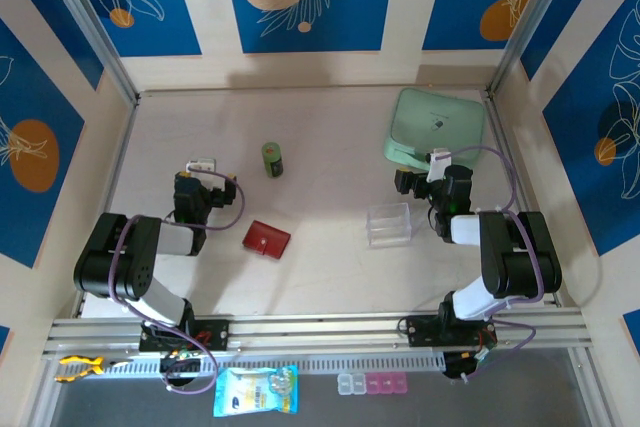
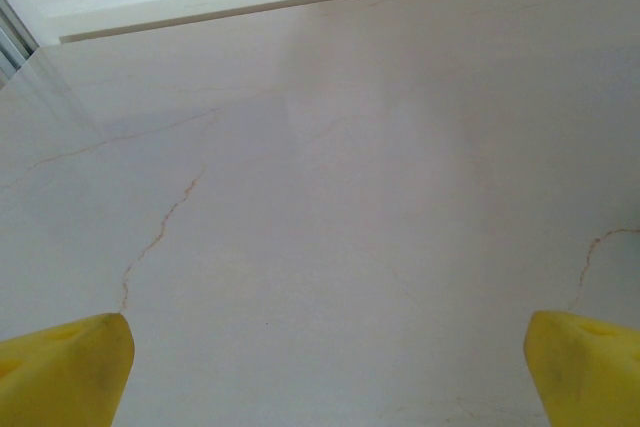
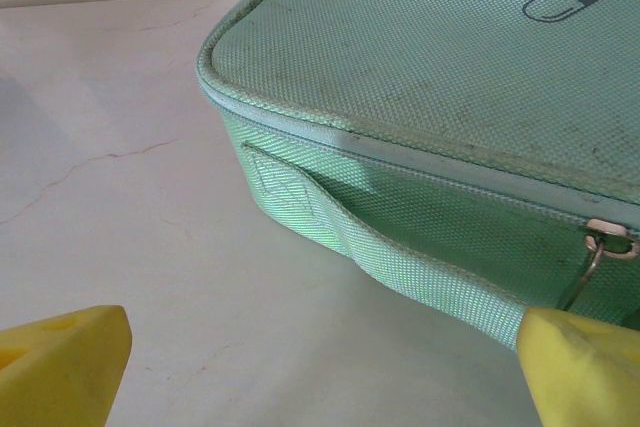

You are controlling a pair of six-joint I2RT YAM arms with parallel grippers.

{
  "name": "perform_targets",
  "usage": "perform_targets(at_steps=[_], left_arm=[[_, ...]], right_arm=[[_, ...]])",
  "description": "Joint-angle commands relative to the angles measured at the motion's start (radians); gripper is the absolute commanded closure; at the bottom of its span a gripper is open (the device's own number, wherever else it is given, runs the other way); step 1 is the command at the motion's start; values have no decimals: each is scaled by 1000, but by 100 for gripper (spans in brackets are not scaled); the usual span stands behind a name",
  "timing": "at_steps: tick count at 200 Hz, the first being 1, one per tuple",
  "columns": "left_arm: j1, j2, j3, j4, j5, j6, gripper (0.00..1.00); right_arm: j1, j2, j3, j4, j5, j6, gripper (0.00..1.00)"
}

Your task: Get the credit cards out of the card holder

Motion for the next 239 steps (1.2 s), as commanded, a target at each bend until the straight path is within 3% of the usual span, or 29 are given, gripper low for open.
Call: perform_targets(at_steps=[1, 115, 147, 176, 239], left_arm=[[11, 3, -4, 33, 24, 7, 0], [10, -63, -19, 10, 3, 2, 0], [10, -128, 5, -91, -5, 2, 0], [10, -186, 28, -185, -30, -9, 0], [8, -347, 147, -556, -2, -152, 0]], right_arm=[[-3, -1, 0, 22, -16, 9, 1], [17, -35, 27, -48, -1, -14, 1], [42, -91, 103, -239, 28, -28, 1], [68, -136, 115, -309, 30, -42, 0], [169, -219, 301, -794, 103, 49, 7]])
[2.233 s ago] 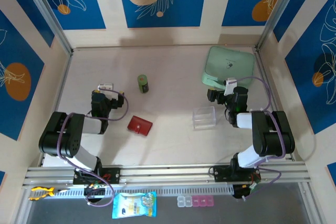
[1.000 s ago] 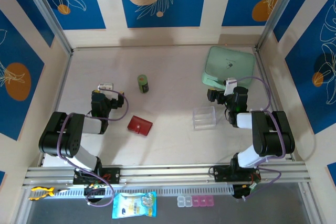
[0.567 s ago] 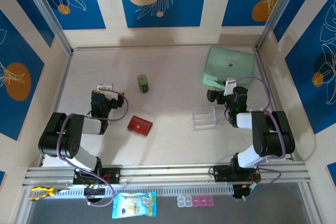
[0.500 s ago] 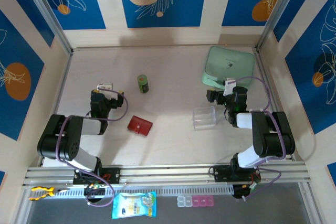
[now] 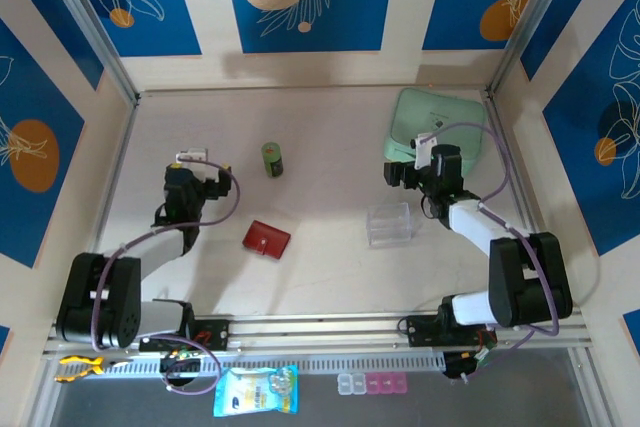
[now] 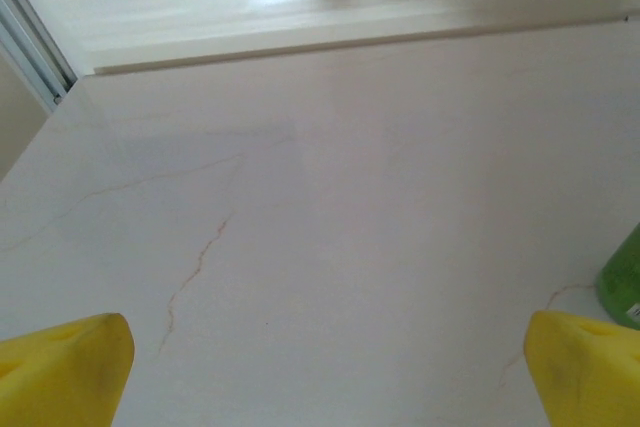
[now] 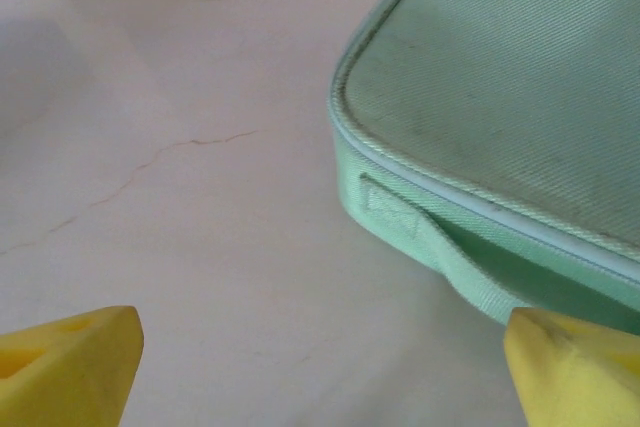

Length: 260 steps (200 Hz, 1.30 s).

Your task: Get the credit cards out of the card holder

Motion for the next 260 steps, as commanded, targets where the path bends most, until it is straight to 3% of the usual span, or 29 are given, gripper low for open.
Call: perform_targets(at_steps=[1, 55, 106, 130, 159, 260], left_arm=[[8, -64, 72, -214, 12, -99, 0], [8, -125, 309, -731, 117, -202, 0], [8, -106, 511, -1052, 217, -127, 0], [8, -103, 505, -1031, 238, -75, 0], [10, -110, 446, -973, 261, -62, 0], [12, -129, 422, -940, 210, -8, 0]], right_arm=[[31, -52, 71, -250, 38, 64, 7], [49, -113, 177, -589, 68, 223, 16], [35, -127, 190, -741, 1, 238, 37], [34, -124, 186, -770, -27, 242, 45], [31, -100, 207, -844, 29, 256, 59], [32, -40, 183, -837, 30, 263, 75]])
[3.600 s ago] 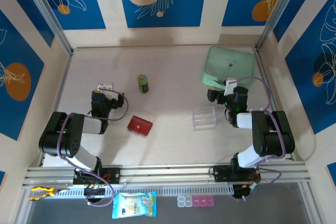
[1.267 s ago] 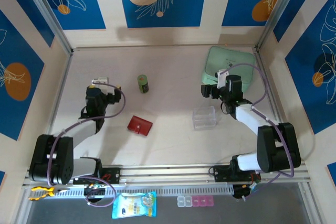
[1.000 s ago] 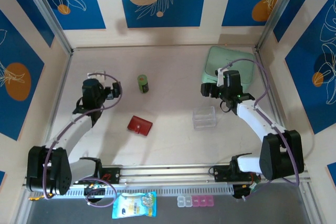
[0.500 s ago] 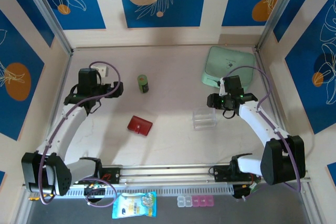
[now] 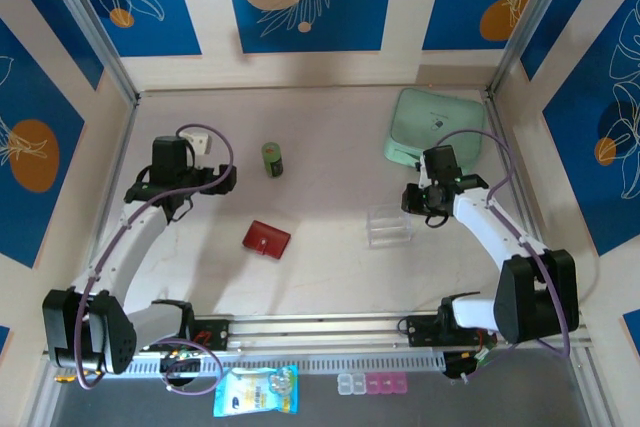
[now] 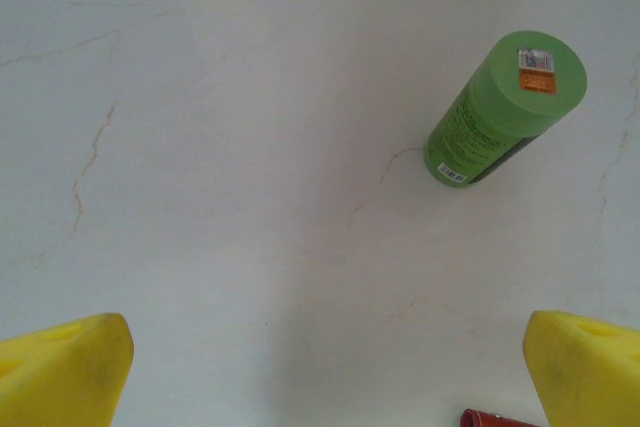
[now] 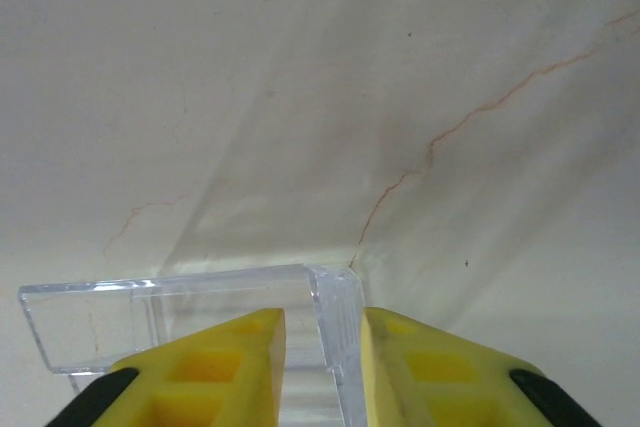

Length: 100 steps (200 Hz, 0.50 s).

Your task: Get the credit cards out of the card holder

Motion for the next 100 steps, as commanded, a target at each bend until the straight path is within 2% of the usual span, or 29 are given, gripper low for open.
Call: perform_targets(at_steps=[1, 100], left_arm=[[12, -17, -12, 13, -15, 33, 0], [12, -8, -10, 9, -10, 28, 0]], right_arm=[[0, 23, 5, -12, -16, 8, 75], [10, 92, 16, -5, -16, -4, 81]])
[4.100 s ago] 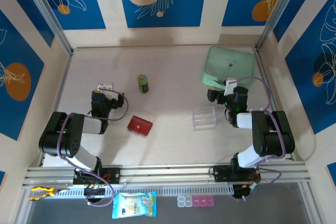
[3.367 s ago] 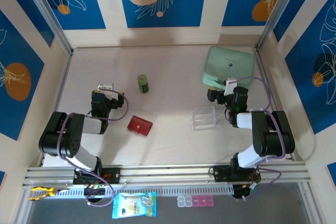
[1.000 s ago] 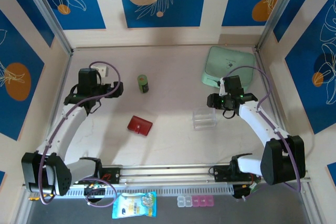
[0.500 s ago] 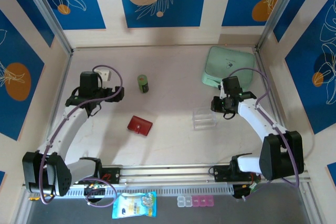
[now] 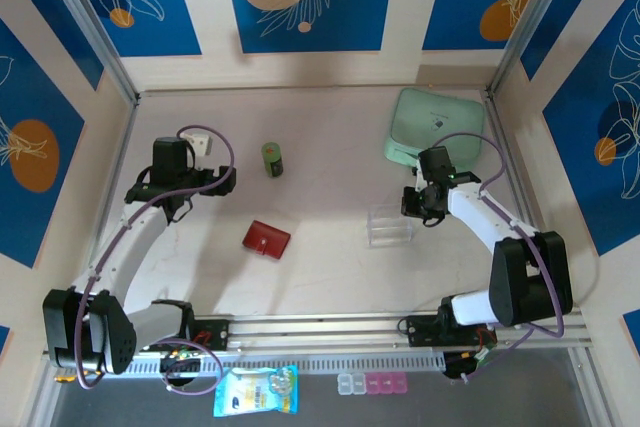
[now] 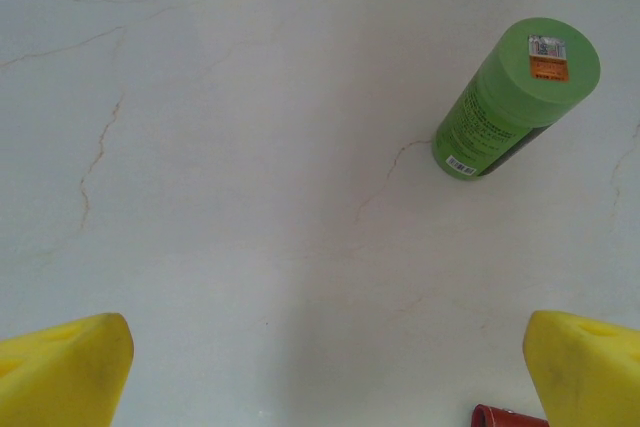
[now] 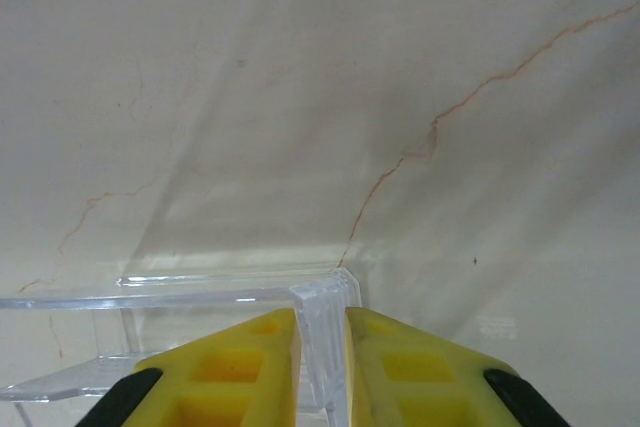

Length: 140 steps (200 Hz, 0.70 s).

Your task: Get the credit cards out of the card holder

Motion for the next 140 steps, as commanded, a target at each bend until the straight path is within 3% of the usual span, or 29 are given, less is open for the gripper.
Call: perform_targets(at_steps=[1, 140], left_arm=[[12, -8, -6, 9, 1, 10, 0], [10, -5, -6, 9, 23, 17, 0]], right_arm=[[9, 8, 15, -9, -12, -3, 81], [97, 51, 129, -72, 71, 45, 91]])
